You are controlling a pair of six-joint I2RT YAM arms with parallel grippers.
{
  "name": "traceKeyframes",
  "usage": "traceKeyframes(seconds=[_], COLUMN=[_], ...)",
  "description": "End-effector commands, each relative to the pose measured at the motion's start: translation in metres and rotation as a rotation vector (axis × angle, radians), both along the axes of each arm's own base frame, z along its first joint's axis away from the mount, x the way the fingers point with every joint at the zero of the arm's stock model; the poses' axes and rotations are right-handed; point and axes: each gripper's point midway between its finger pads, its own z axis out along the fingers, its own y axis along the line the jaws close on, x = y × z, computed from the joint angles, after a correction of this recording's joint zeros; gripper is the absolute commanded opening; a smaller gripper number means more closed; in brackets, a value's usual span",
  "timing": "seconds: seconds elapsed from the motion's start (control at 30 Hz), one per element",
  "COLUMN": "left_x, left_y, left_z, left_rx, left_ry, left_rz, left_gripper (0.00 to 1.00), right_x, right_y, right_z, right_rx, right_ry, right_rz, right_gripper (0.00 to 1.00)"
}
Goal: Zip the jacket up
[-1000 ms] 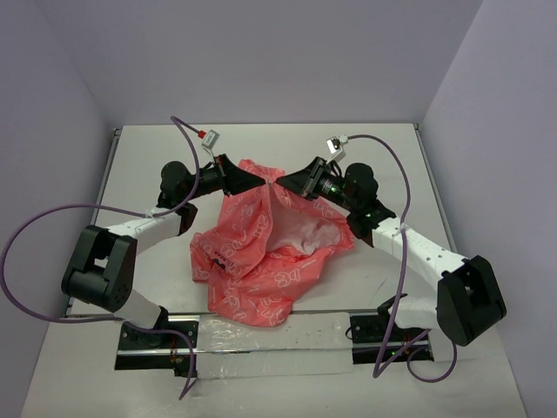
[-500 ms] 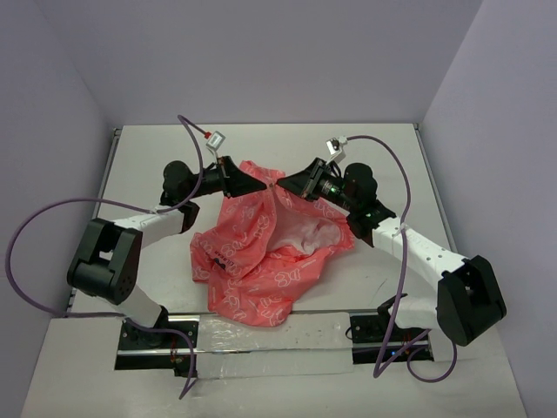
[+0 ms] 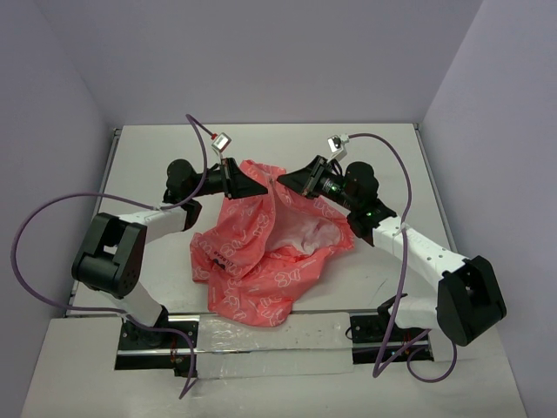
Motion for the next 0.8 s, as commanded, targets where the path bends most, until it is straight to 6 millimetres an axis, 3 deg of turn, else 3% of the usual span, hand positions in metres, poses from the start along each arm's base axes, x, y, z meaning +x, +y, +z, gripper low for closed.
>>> traceKeyframes(seconds=[0.0,0.1,0.23,0.3,0.33,0.77], left_x=[-0.002,-0.003,0.003,0.004,0.006,0.031], left_y=[-0.003,-0.002,-0.004,-0.004,-0.005,-0.009], left_z=[0.014,0.017,0.011,0.012,0.012,0.021], left_rx=[-0.026,-0.036,-0.003,-0.003,-0.006,-0.003], left_ry=[-0.067,-0.077,-0.064,-0.063,-0.062,-0.062], left_rz=[-0.015,-0.013,-0.004,-0.003,0.000,0.069], left_gripper=[0.00,0.05,0.42,0.46,0.53,0.57], right_x=[0.005,0.005,0.005,0.004,0.004,0.001], right_y=[-0.001,-0.001,-0.001,0.000,0.000,0.000], right_z=[0.045,0.048,0.048,0.047,0.047,0.050], right_rx=[0.067,0.069,0.071,0.072,0.072,0.075], right_ry=[-0.127,-0.132,-0.130,-0.129,-0.128,-0.134], right_rz=[-0.014,-0.012,-0.008,-0.002,0.000,0.005], right_gripper=[0.00,0.00,0.00,0.00,0.00,0.00])
